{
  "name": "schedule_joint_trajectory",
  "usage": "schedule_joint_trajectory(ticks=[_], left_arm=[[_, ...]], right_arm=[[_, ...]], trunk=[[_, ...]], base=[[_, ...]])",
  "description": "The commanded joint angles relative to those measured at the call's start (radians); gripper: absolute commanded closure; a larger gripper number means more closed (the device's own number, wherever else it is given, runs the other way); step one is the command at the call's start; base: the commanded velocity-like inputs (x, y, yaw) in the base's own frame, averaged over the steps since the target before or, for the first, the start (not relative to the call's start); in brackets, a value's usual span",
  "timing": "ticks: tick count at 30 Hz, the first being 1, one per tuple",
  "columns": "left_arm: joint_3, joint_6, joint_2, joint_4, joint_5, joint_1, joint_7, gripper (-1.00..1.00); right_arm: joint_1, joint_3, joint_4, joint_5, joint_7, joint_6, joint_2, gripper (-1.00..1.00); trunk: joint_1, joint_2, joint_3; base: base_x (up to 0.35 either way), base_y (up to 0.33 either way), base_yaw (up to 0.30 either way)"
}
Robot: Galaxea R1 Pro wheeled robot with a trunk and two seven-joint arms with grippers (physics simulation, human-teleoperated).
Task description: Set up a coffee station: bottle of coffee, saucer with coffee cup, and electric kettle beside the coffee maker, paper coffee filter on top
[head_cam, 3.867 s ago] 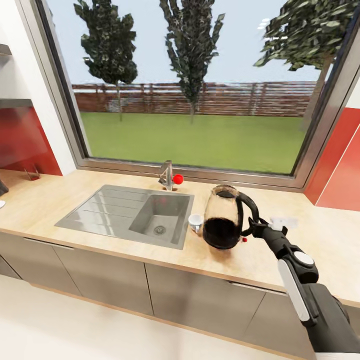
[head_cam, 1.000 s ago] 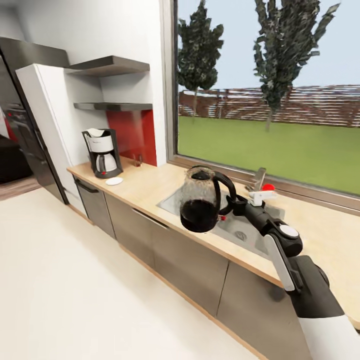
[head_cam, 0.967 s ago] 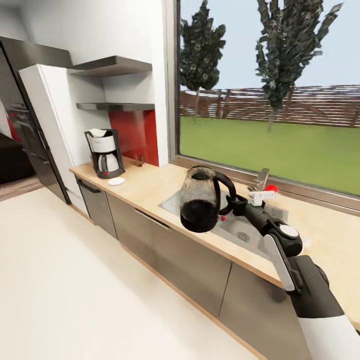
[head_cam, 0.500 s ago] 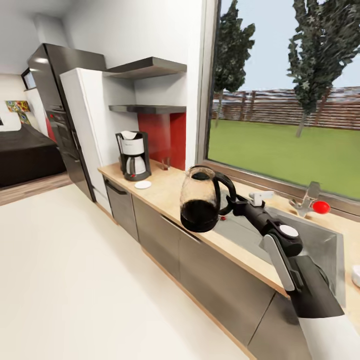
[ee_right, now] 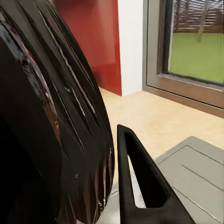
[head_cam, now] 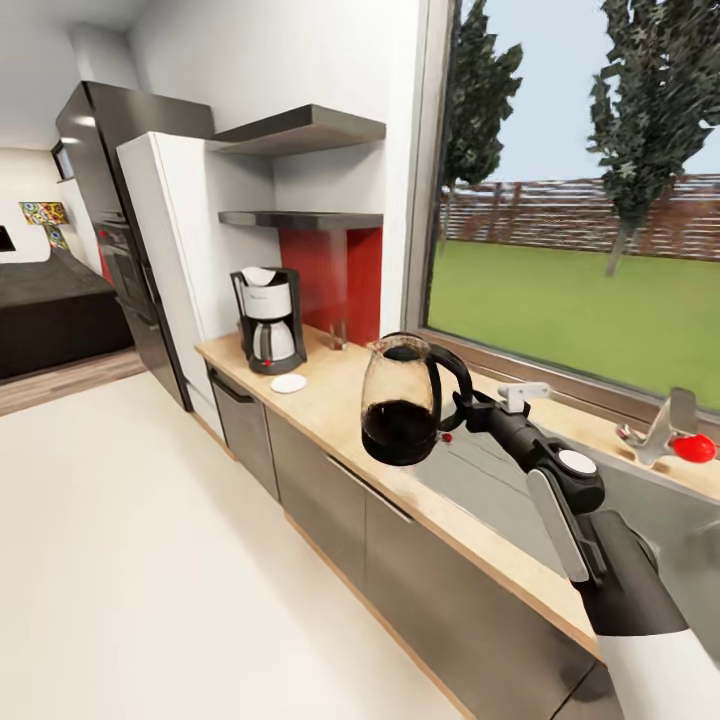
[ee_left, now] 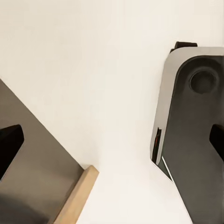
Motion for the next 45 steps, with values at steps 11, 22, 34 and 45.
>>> schedule_joint_trajectory(ticks=[11,22,34,45], left_arm=[[0.008,-0.005,0.0,0.001,-0.01,-0.001,0.003,-1.0],[0.006,-0.005,0.0,0.001,-0.01,-0.001,0.003,-1.0],[0.006,-0.006,0.0,0.002,-0.01,-0.001,0.003,-1.0],[0.006,-0.038,0.0,0.003,-0.01,-0.001,0.003,-1.0]], right_arm=[[-0.001,0.001,0.006,-0.002,0.0,0.005,-0.001,1.0],[-0.001,0.0,0.016,-0.003,0.0,0.004,-0.001,1.0],[-0.001,-0.001,0.015,-0.002,-0.003,0.003,-0.001,1.0],[-0.001,-0.001,0.017,-0.007,-0.285,0.003,0.003,1.0]], trunk=[[0.001,-0.002,-0.002],[0.001,-0.002,-0.002],[0.001,-0.002,-0.002],[0.001,-0.002,-0.002]], base=[[0.273,0.209,0.0],[0.233,0.278,0.0],[0.233,0.279,0.0],[0.232,0.279,0.0]])
